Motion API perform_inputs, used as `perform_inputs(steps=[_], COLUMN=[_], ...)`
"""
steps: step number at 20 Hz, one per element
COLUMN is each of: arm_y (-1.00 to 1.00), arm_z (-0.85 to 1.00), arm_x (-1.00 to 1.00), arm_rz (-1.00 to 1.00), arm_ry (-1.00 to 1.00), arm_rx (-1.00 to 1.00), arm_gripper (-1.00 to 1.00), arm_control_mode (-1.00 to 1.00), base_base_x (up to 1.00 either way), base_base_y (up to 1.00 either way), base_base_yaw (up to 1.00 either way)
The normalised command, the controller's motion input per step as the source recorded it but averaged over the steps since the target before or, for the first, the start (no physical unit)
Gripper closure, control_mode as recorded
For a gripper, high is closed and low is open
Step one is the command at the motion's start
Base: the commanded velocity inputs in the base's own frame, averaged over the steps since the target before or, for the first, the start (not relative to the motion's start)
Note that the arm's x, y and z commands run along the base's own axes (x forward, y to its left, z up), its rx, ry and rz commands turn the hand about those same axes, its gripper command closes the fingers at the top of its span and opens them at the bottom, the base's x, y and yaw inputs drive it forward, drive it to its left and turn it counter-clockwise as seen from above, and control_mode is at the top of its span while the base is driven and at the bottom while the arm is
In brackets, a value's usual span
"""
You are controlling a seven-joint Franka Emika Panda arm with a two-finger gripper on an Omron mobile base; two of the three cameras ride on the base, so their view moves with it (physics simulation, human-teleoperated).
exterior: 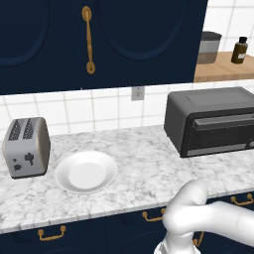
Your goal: Pick up the kebab skewer and baguette bread, and place them inside the toaster oven. Close the toaster oven door and start by setting the timer.
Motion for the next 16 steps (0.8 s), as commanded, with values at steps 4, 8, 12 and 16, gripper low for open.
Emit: perform_inputs(steps=[4,8,12,16], arm_y=[0.00,0.00,-0.01,0.00], arm_z=[0.00,-0.03,-0.13,-0.26], arm_x=[0.00,0.11,0.14,0.23], arm_rz=[-0.03,-0.05,-0.04,-0.03], arm_ry=[-0.05,-0.06,-0.04,-0.01], arm_rx=[0.00,0.00,0.00,0.00], arm_gripper=[-1.00,1.00,1.00,1.00], arm_control_mode=[-1.00,-1.00,-1.00,-1.00], base_base_x=[0.00,0.00,0.00,0.00], base_base_y=[0.00,0.00,0.00,0.00], base_base_yaw=[0.00,0.00,0.00,0.00])
